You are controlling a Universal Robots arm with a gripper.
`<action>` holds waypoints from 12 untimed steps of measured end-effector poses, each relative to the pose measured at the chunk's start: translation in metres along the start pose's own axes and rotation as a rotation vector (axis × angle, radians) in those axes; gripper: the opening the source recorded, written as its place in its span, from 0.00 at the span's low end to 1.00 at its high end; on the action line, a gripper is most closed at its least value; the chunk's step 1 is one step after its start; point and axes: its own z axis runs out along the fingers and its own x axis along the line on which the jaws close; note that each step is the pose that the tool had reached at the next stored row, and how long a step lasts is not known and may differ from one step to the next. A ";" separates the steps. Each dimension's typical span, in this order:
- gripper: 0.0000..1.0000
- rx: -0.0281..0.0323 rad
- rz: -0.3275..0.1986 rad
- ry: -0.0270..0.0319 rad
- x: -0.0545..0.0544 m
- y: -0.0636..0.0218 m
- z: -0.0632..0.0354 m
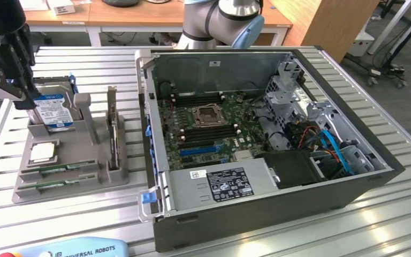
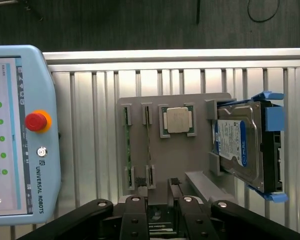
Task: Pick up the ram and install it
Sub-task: 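Pick up the ram and move it above insertion slot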
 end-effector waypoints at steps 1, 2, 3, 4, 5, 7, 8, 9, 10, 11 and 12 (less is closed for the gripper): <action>0.30 0.0001 0.000 0.0000 0.000 -0.0003 0.0064; 0.30 0.0001 0.000 -0.0001 0.000 -0.0004 0.0086; 0.30 0.0001 0.000 0.0000 0.000 -0.0004 0.0097; 0.30 0.0000 0.000 0.0000 0.000 -0.0005 0.0107; 0.30 0.0000 0.000 0.0000 0.000 -0.0005 0.0119; 0.30 0.0000 0.000 0.0000 0.000 -0.0006 0.0138; 0.30 -0.0001 0.000 0.0001 0.000 -0.0006 0.0140; 0.30 -0.0001 0.000 0.0002 0.000 -0.0006 0.0140; 0.30 -0.0002 0.000 0.0002 0.000 -0.0006 0.0140; 0.30 0.0000 0.000 0.0001 0.000 -0.0006 0.0141; 0.30 0.0000 0.000 0.0001 0.000 -0.0006 0.0141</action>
